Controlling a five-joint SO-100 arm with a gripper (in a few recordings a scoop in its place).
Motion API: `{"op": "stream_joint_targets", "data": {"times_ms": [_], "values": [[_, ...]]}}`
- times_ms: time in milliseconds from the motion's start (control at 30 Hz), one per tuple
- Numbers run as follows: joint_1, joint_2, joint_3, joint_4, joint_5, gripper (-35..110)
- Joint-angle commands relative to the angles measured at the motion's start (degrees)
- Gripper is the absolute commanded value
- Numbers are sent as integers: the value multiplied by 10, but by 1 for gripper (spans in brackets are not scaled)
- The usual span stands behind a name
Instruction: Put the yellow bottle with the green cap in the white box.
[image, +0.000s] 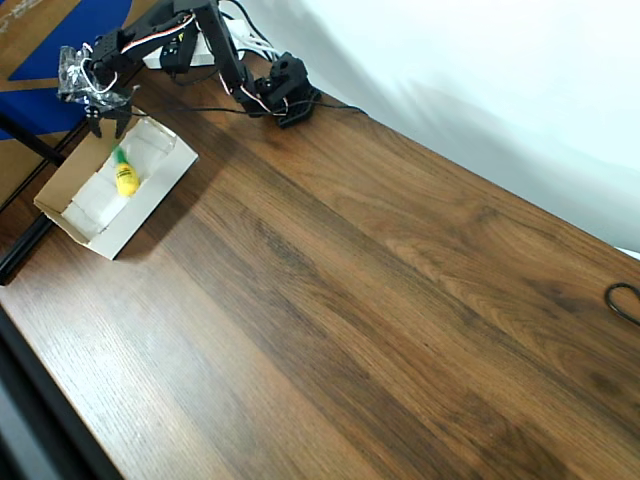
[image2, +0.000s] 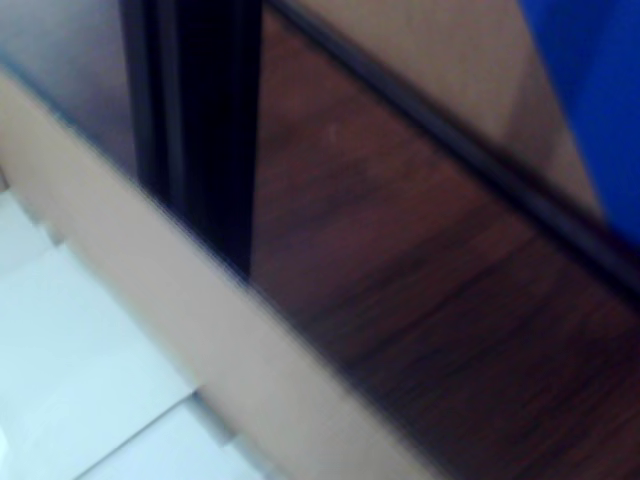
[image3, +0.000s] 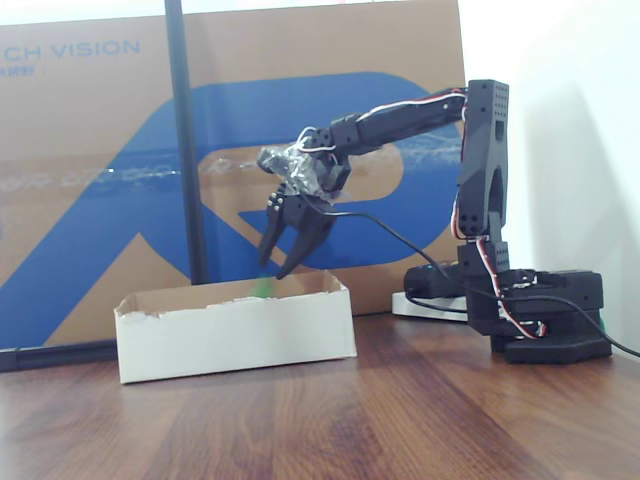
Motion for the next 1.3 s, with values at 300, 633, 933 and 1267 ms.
{"op": "stream_joint_targets", "data": {"times_ms": [300,633,933,1267], "values": [[-109,171,75,-5,-30,0],[-259,445,260,20,-83,0],[-291,721,471,24,-120,0],[-347,916,588,147,-105,0]]}}
